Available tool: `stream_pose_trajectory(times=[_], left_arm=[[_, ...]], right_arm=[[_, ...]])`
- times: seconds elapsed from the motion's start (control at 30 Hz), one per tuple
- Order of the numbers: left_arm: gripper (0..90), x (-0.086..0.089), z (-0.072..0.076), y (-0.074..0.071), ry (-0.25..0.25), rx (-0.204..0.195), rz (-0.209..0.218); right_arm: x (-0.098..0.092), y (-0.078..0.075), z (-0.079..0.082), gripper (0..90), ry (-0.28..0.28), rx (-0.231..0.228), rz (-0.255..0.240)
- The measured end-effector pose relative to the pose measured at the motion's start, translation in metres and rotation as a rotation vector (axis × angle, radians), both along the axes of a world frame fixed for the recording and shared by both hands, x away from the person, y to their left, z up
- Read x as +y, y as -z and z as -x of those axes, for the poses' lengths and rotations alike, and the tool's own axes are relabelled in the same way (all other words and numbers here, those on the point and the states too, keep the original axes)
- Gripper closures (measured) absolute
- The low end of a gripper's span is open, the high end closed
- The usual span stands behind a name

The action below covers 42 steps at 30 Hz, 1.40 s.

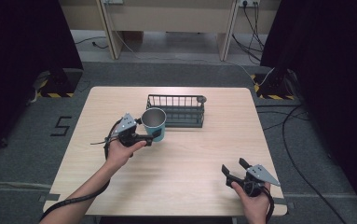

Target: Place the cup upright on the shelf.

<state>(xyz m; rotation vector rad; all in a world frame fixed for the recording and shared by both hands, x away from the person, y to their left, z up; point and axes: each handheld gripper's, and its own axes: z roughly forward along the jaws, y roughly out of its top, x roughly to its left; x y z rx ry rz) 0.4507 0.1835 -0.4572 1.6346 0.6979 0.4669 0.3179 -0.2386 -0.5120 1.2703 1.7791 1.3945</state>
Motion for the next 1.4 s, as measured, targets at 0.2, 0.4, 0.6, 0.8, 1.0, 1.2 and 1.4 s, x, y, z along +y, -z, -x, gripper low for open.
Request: stream_pose_trajectory(times=[0.2,0.4,0.6,0.8,1.0,1.2,1.4], left_arm=[[15.3,-0.003,-0.004,-0.004,-0.002,-0.004,0.0],[15.3,-0.008,-0.009,-0.01,-0.001,-0.014,0.002],[15.3,-0.012,-0.015,-0.016,-0.001,-0.024,-0.002],[15.3,-0.015,-0.022,-0.023,-0.005,-0.032,0.002],[15.3,-0.019,-0.029,-0.029,-0.011,-0.038,0.001],[15.3,-0.023,-0.034,-0.032,-0.011,-0.043,-0.006],[15.3,-0.024,-0.042,-0.034,-0.025,-0.041,-0.004]], right_arm=[[0.0,0.0,0.0,20.1,0.0,0.001,-0.002],[0.0,0.0,0.0,20.1,0.0,-0.001,0.002],[0.0,0.0,0.0,20.1,-0.001,0.002,0.002],[0.0,0.0,0.0,20.2,-0.002,0.004,-0.004],[0.0,0.0,0.0,20.2,-0.002,0.005,-0.007],[0.0,0.0,0.0,20.2,-0.002,0.002,-0.008],[0.0,0.0,0.0,20.1,-0.004,0.0,-0.004]])
